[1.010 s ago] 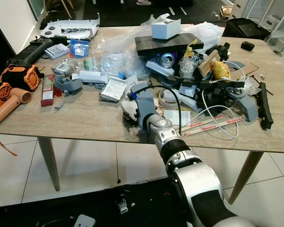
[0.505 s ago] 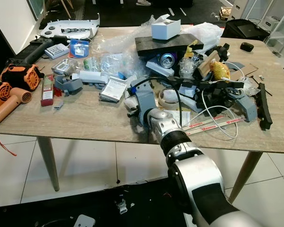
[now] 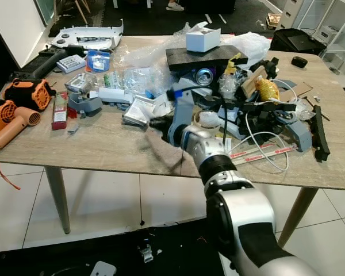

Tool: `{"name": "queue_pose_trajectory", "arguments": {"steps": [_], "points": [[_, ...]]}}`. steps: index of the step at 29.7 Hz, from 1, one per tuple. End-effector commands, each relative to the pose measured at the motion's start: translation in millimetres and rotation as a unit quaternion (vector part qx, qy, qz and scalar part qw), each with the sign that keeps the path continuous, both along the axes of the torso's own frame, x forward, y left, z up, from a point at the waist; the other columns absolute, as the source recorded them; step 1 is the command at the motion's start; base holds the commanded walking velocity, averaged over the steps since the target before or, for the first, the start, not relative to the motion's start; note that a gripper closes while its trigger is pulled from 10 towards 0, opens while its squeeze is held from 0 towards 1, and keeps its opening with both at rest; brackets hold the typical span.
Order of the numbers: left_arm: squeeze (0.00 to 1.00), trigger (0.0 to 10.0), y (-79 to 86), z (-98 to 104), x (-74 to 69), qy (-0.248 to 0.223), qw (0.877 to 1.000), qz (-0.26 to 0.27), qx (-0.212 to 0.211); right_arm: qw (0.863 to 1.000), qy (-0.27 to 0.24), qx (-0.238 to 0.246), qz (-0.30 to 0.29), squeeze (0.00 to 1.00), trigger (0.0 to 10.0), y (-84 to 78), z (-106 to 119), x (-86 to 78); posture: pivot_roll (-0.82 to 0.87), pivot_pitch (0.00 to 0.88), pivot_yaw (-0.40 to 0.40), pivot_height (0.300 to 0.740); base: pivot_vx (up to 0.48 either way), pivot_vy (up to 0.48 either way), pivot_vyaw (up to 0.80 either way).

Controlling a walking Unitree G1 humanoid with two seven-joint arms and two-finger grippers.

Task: Picking trash to rubbish bin

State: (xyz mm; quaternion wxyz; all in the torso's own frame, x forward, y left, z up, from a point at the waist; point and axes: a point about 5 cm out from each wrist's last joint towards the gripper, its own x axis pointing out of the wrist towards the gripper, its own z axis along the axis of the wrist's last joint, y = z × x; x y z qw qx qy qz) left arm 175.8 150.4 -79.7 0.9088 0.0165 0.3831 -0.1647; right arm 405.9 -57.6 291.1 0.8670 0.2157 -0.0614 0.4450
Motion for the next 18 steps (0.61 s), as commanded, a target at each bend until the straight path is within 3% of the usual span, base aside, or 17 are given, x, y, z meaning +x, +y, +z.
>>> {"name": "queue_pose_trajectory", "arguments": {"steps": [1, 2, 7, 10, 15, 18], "points": [[0.00, 10.0, -7.6, -30.3, -66.5, 0.153, 0.988, -0.009, -0.006, 0.998, -0.021, 0.051, 0.041, 0.00, 10.0, -8.1, 3.8, -4.6, -0.03, 0.217, -0.040, 0.740, 0.000, 0.000, 0.00], [0.00, 10.0, -6.0, -28.7, -60.2, 0.149, 0.989, -0.005, -0.007, 0.995, -0.024, 0.080, 0.057, 0.00, 10.0, -16.8, -3.2, -8.4, -0.03, 0.201, -0.035, 0.740, 0.000, 0.000, 0.00], [0.00, 10.0, -3.6, -26.3, -51.5, 0.144, 0.990, 0.002, -0.009, 0.992, -0.015, 0.106, 0.065, 0.00, 10.0, -25.8, -20.5, -14.0, -0.04, 0.176, -0.029, 0.740, 0.000, 0.000, 0.00], [0.00, 10.0, 0.6, -23.6, -42.0, 0.137, 0.990, 0.012, -0.004, 0.979, -0.007, 0.172, 0.113, 0.00, 10.0, -32.6, -36.7, -28.9, -0.05, 0.154, -0.021, 0.740, 0.000, 0.000, 0.00], [0.00, 10.0, 5.4, -20.9, -33.5, 0.133, 0.991, 0.020, -0.002, 0.962, -0.010, 0.218, 0.167, 0.00, 10.0, -31.5, -58.0, -51.5, -0.07, 0.120, -0.006, 0.740, 0.000, 0.000, 0.00], [0.00, 10.0, 8.2, -18.5, -26.6, 0.128, 0.991, 0.036, -0.007, 0.979, 0.045, 0.152, 0.126, 0.00, 10.0, -10.0, -96.0, -56.6, -0.09, 0.108, 0.005, 0.740, 0.000, 0.000, 0.00]]}}
